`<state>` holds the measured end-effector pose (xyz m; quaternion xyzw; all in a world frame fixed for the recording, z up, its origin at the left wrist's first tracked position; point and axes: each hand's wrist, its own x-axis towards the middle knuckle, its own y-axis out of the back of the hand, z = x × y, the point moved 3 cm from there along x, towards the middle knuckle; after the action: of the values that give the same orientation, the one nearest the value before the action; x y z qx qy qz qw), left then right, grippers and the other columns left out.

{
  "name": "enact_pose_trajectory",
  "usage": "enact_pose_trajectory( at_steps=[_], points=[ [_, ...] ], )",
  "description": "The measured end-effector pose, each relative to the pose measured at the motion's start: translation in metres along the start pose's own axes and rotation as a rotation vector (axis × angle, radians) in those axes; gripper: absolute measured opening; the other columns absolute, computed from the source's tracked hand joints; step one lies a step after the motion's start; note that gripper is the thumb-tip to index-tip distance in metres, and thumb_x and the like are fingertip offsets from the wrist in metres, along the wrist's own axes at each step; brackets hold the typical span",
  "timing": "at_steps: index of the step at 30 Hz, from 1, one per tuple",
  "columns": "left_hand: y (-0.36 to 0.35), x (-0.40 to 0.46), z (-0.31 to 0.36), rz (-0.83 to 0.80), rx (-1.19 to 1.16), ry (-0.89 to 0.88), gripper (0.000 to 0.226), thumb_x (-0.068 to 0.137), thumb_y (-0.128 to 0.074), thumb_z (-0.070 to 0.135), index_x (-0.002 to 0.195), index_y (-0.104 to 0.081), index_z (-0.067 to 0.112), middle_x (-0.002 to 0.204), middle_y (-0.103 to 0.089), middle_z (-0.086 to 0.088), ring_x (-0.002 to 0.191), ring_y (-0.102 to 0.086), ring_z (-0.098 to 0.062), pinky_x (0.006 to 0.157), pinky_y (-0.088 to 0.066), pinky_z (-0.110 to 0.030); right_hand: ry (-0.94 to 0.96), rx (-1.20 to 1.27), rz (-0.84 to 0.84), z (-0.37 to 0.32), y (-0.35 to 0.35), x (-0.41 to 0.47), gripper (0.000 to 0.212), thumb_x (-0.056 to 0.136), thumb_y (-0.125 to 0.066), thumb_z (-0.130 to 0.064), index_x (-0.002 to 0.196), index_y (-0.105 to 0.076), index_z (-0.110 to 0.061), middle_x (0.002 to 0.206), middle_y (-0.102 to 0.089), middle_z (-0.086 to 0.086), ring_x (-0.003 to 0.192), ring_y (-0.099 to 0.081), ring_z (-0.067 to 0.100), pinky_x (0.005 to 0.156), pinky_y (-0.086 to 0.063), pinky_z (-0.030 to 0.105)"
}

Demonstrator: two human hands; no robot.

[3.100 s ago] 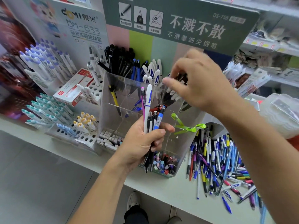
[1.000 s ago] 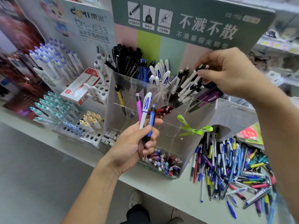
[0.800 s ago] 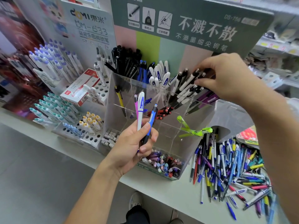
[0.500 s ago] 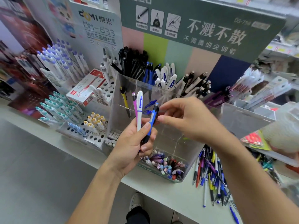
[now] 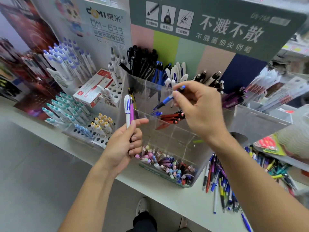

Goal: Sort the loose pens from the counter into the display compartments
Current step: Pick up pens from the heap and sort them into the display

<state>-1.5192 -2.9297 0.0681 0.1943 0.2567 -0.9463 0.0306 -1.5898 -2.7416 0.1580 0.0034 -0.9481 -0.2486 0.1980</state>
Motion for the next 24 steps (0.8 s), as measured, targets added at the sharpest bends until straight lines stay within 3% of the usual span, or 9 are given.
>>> enact_pose_trajectory(
  at_steps=[3,6,9,12,14,17,20,24],
  points=[
    [-0.002,-0.003,0.0,-0.068,-0.065,0.063,0.043,0.104,-0.041,0.033,0.128,-0.062,0.004,0.064,-0.026,0.002,0.046,-0.018,-0.004,0.039,-0.015,-0.017,-0.033,-0.117,-0.057,0.012,-0.031,0.002,0.011,0.093,-0.071,-0.014,0.103,-0.075,-0.015,0.081,-0.071,-0.01,0.073,-0.067,0.002,0.075,-0.058,0.029],
    [-0.005,-0.006,-0.002,-0.09,-0.086,0.072,0.042,0.103,-0.042,0.032,0.129,-0.06,0.005,0.064,-0.028,0.0,0.045,-0.017,-0.005,0.038,-0.015,-0.017,-0.049,-0.238,-0.127,0.02,-0.048,0.003,0.018,0.091,-0.074,-0.015,0.109,-0.075,-0.012,0.092,-0.075,0.0,0.081,-0.067,0.012,0.083,-0.058,0.037],
    [-0.008,-0.009,-0.001,-0.125,-0.072,0.073,0.027,0.102,-0.045,0.031,0.113,-0.057,0.01,0.062,-0.027,0.0,0.043,-0.017,-0.005,0.039,-0.011,-0.018,-0.036,-0.267,-0.118,0.008,-0.042,0.0,0.015,0.092,-0.073,-0.016,0.107,-0.075,-0.013,0.09,-0.073,-0.002,0.079,-0.066,0.011,0.079,-0.058,0.034],
    [-0.017,-0.011,0.001,-0.213,0.018,0.092,0.023,0.095,-0.049,0.034,0.103,-0.055,0.013,0.061,-0.029,0.0,0.043,-0.016,-0.005,0.038,-0.01,-0.017,-0.135,-0.028,-0.163,-0.008,-0.024,-0.005,0.012,0.096,-0.068,-0.024,0.098,-0.077,-0.017,0.077,-0.071,-0.005,0.063,-0.06,-0.001,0.057,-0.05,0.015],
    [-0.027,-0.012,0.001,-0.286,0.1,0.097,0.025,0.095,-0.049,0.036,0.1,-0.059,0.013,0.06,-0.03,0.0,0.043,-0.016,-0.005,0.038,-0.011,-0.017,-0.261,0.192,-0.257,-0.014,-0.014,-0.009,0.012,0.095,-0.069,-0.021,0.096,-0.076,-0.011,0.072,-0.069,0.0,0.055,-0.056,0.0,0.048,-0.045,0.012],
    [-0.041,-0.011,0.003,-0.34,0.334,0.067,0.025,0.092,-0.051,0.042,0.09,-0.064,0.021,0.06,-0.031,0.003,0.046,-0.018,-0.007,0.039,-0.017,-0.016,-0.323,0.288,-0.304,-0.011,0.0,-0.01,0.011,0.092,-0.071,-0.016,0.087,-0.076,-0.007,0.066,-0.064,0.009,0.055,-0.051,0.006,0.051,-0.042,0.014],
    [-0.055,-0.01,0.008,-0.345,0.497,0.005,0.026,0.095,-0.047,0.043,0.089,-0.059,0.02,0.059,-0.031,0.008,0.046,-0.02,-0.007,0.04,-0.021,-0.017,-0.361,0.289,-0.284,-0.001,0.014,-0.009,0.017,0.089,-0.074,-0.021,0.086,-0.071,-0.005,0.08,-0.068,0.024,0.062,-0.051,0.014,0.052,-0.041,0.021],
    [-0.066,-0.008,0.013,-0.335,0.625,-0.094,0.026,0.107,-0.04,0.028,0.094,-0.055,0.012,0.058,-0.033,0.011,0.045,-0.026,-0.004,0.042,-0.026,-0.015,-0.347,0.303,-0.238,-0.001,0.025,-0.007,0.015,0.089,-0.074,-0.013,0.099,-0.063,-0.008,0.079,-0.075,0.011,0.067,-0.067,0.011,0.058,-0.047,0.014]
  ],
)
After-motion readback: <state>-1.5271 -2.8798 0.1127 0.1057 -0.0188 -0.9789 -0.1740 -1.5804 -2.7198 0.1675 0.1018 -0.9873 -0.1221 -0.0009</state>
